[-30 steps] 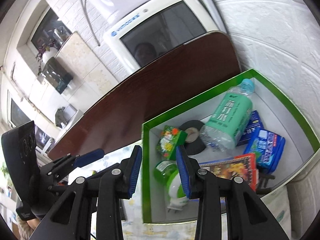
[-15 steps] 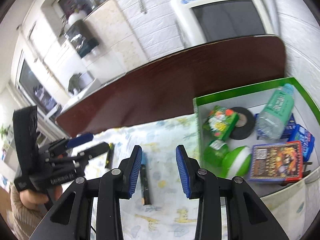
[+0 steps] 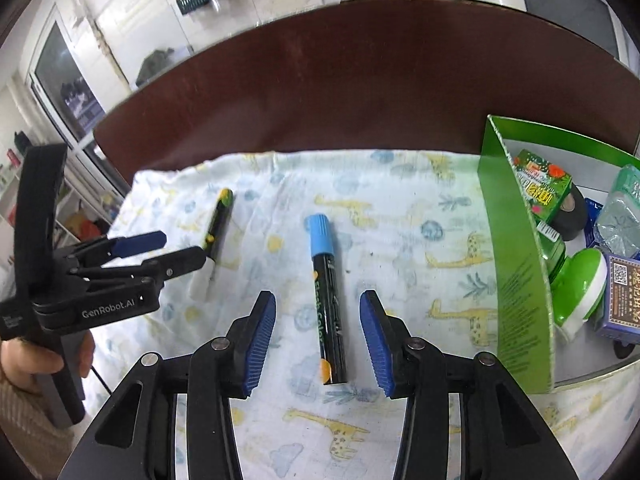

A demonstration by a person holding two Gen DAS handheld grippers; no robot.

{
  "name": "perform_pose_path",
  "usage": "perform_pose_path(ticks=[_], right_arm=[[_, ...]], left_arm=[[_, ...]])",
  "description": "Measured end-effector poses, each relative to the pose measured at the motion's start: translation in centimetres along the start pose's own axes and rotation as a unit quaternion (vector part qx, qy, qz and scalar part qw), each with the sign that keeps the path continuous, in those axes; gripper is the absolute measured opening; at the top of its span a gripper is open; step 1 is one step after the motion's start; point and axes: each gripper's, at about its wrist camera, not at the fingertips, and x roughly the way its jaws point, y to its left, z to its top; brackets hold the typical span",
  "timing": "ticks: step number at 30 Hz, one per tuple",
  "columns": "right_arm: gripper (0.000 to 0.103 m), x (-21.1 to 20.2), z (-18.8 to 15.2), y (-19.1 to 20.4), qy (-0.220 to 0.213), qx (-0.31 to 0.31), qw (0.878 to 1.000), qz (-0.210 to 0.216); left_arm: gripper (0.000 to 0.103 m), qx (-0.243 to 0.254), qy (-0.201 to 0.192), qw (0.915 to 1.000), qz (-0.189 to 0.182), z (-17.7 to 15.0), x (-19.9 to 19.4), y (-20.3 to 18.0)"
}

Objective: Organize rigid objects
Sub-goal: 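Move the left tool to the yellow-capped marker while the right tool approaches the blue-capped marker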

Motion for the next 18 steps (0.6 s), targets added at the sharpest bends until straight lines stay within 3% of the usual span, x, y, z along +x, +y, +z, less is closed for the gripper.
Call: perform_pose_path(ticks=[4, 18], right_arm=[[0.045, 1.3, -0.7, 0.6, 0.013, -0.022, 0.999, -0.026], [0.045, 4.3, -0.2, 1.2, 0.034, -0.026, 0.998, -0.036]], left_arm=[[0.067, -0.003, 0.005, 1.0, -0.003, 0.2, 1.1, -0.2], [0.067, -0.003, 0.022, 0.9997, -0.007, 0.6, 3.8, 0.6]])
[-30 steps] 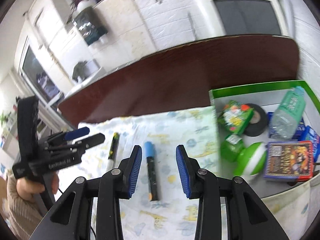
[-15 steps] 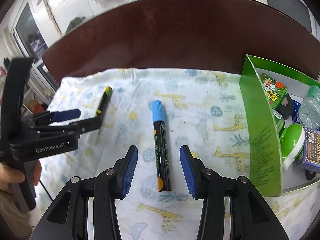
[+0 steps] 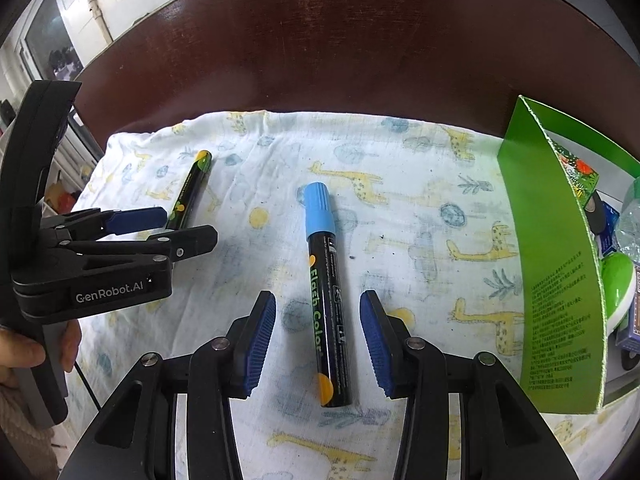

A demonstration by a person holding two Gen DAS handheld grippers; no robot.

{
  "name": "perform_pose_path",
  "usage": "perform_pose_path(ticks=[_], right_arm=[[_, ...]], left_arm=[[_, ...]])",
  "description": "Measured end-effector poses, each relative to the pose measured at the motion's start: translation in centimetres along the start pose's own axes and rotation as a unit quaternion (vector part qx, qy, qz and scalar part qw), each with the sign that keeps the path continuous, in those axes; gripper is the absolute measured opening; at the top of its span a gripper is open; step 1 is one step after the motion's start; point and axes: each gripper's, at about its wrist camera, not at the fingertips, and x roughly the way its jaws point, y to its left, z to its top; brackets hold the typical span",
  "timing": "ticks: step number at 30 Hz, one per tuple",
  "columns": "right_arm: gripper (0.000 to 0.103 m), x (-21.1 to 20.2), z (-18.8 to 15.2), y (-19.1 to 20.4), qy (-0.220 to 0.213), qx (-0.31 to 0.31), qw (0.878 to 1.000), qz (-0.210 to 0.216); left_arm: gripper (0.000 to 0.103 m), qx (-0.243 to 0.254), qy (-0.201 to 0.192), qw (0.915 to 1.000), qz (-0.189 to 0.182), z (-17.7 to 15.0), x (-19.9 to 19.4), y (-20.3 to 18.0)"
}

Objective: Organize rigid objects
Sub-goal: 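Move the left tool to the yellow-capped marker while the right tool approaches the blue-capped marker, then grasp the yellow-capped marker with the left tool while the right tool grasps the blue-capped marker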

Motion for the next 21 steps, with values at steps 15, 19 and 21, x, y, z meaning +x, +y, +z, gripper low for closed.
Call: perform_pose_path(ticks=[15, 19, 21], right_arm=[[0.017, 0.8, 0.8, 0.7, 0.002, -0.027, 1.0, -0.01], [0.017, 0.0, 0.7, 0.4, -0.004, -0.016, 1.0, 0.002], [0.017, -0.6, 0.7, 0.1, -0.01, -0.01, 1.0, 0.006]], left_arm=[[0.014, 0.063, 0.0, 0.9977, -0.025, 0.7, 0.6, -1.5], [0.014, 0.08, -0.013, 0.9962, -0.032, 0.3, -0.3, -3.0], [0.014, 0.084, -0.019, 0.9957, -0.035, 0.3, -0.7, -3.6]])
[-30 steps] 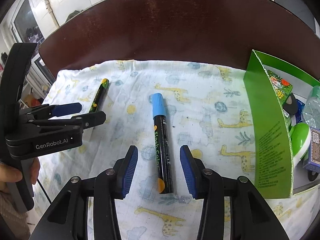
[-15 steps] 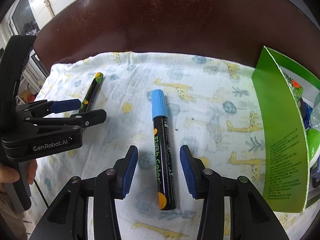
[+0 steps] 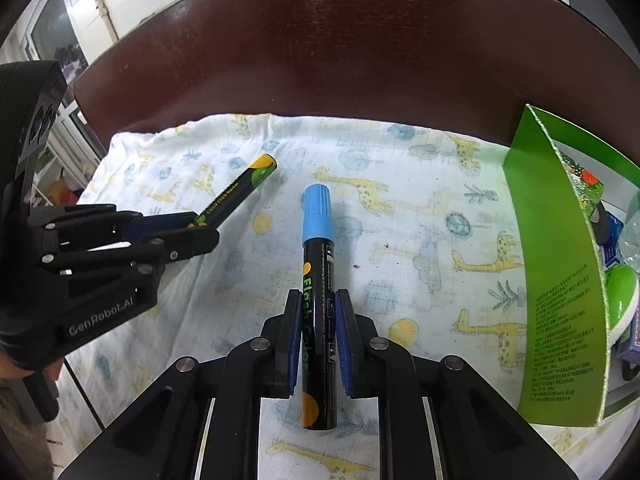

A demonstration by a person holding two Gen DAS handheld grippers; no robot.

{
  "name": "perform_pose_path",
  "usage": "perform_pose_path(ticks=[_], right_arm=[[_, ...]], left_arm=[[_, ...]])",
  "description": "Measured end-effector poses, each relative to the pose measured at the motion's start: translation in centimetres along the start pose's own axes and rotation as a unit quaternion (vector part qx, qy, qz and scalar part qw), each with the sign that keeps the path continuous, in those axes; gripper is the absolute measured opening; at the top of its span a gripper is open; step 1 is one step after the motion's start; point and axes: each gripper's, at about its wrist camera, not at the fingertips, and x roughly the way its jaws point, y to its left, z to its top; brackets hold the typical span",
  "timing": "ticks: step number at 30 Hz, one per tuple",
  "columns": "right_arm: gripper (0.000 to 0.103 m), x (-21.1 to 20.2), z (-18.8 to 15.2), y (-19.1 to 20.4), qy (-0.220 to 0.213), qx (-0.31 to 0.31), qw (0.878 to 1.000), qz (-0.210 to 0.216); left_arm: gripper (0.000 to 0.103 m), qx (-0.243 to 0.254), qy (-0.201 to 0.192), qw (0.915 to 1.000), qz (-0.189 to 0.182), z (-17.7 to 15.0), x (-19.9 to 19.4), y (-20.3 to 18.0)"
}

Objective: Organize rigid objects
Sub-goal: 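Grasp the yellow-capped marker with the left tool while the right tool grasps the blue-capped marker, then carry both markers into the green box and open both tools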

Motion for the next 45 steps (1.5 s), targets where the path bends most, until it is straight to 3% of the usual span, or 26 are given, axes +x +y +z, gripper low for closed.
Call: perform_pose_path(ticks=[12, 20, 25, 28, 29, 32, 37, 38, 39, 41, 45], right_arm=[[0.017, -5.6, -0.3, -2.7, -0.061, 0.032, 0.998, 0.013], [0.017, -10.1, -0.9, -5.3, -0.114, 0.058, 0.992, 0.013], [0.017, -11.8, -1.7, -7.3, -0.132, 0.076, 0.988, 0.008], [0.017, -11.8, -2.1, -7.7, -0.132, 0.08, 0.988, 0.009], [0.017, -11.8, -2.3, -7.8, -0.132, 0.079, 0.988, 0.01], [0.017, -11.5, -2.7, -8.2, -0.127, 0.082, 0.988, 0.014], [0.017, -10.9, -3.0, -8.0, -0.12, 0.087, 0.989, 0.027], [0.017, -11.0, -3.1, -7.8, -0.121, 0.085, 0.989, 0.028], [0.017, -11.1, -3.1, -7.7, -0.122, 0.083, 0.989, 0.029], [0.017, -11.3, -3.1, -7.7, -0.124, 0.08, 0.989, 0.027], [0.017, -11.4, -2.9, -8.1, -0.128, 0.084, 0.988, 0.023]], left_arm=[[0.014, 0.047, -0.049, 0.9972, 0.031, 0.7, -3.8, -4.7], [0.014, 0.091, -0.086, 0.9917, 0.029, 1.4, -6.8, -9.0], [0.017, 0.12, -0.095, 0.9878, 0.03, 1.8, -7.3, -11.4], [0.017, 0.11, -0.081, 0.9897, 0.042, 1.7, -6.7, -10.7], [0.021, 0.103, -0.071, 0.9911, 0.046, 1.5, -6.1, -10.1], [0.059, 0.078, -0.038, 0.9935, 0.074, 0.7, -4.1, -8.4], [0.051, 0.047, 0.028, 0.9959, 0.073, -0.8, 0.4, -6.1], [0.027, 0.041, 0.042, 0.9957, 0.072, -1.0, 1.2, -5.7], [0.014, 0.032, 0.056, 0.9958, 0.065, -1.2, 1.9, -5.3], [0.014, 0.012, 0.051, 0.9976, 0.046, -1.2, 1.5, -4.6], [0.014, 0.022, 0.014, 0.9987, 0.044, -0.5, -1.0, -5.7]])
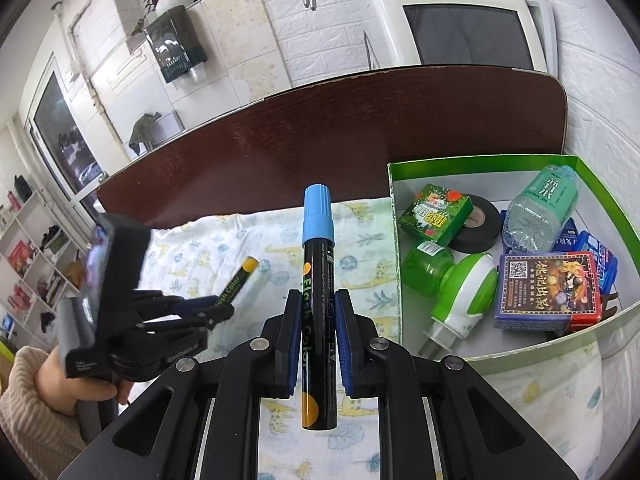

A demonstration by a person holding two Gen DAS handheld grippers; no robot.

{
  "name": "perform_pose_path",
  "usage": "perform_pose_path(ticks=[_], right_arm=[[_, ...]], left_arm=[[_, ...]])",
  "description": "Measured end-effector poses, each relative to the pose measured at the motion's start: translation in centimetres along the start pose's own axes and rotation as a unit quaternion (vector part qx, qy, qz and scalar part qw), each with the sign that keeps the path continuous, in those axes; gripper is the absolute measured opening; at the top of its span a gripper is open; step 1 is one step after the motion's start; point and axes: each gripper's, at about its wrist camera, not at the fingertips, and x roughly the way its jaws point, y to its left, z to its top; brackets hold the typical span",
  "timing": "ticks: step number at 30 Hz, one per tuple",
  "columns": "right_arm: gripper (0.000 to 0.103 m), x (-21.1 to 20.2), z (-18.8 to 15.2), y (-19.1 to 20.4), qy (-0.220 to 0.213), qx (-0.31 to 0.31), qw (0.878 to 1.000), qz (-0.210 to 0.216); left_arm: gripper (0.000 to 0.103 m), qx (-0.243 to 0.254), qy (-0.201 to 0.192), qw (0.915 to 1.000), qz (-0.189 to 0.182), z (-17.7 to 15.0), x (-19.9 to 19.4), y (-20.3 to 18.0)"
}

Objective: Organize rigid objects
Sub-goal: 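Carry both markers into the green box and open both tools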

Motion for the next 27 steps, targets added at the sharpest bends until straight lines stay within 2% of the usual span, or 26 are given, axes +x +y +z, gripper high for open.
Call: perform_pose_path(ticks=[5, 10, 17, 27], right_arm=[[0.017, -0.6, 0.5, -0.2, -0.012, 0.007, 1.0, -0.001], [0.017, -1.9, 1.0, -1.0, -0.031, 0.014, 0.999, -0.013], [0.017, -4.0, 1.5, -3.2, -0.059, 0.029, 0.997, -0.04], [0.017, -5.8, 2.3, -8.9, -0.088, 0.086, 0.99, -0.073]], left_arm=[[0.014, 0.048, -0.052, 0.9974, -0.017, 2.2, -4.4, -3.2], [0.014, 0.091, -0.088, 0.9914, -0.034, 3.9, -6.8, -6.9], [0.014, 0.119, -0.1, 0.9865, -0.051, 5.7, -6.7, -10.6], [0.014, 0.149, -0.104, 0.9812, -0.067, 8.4, -6.0, -15.7]])
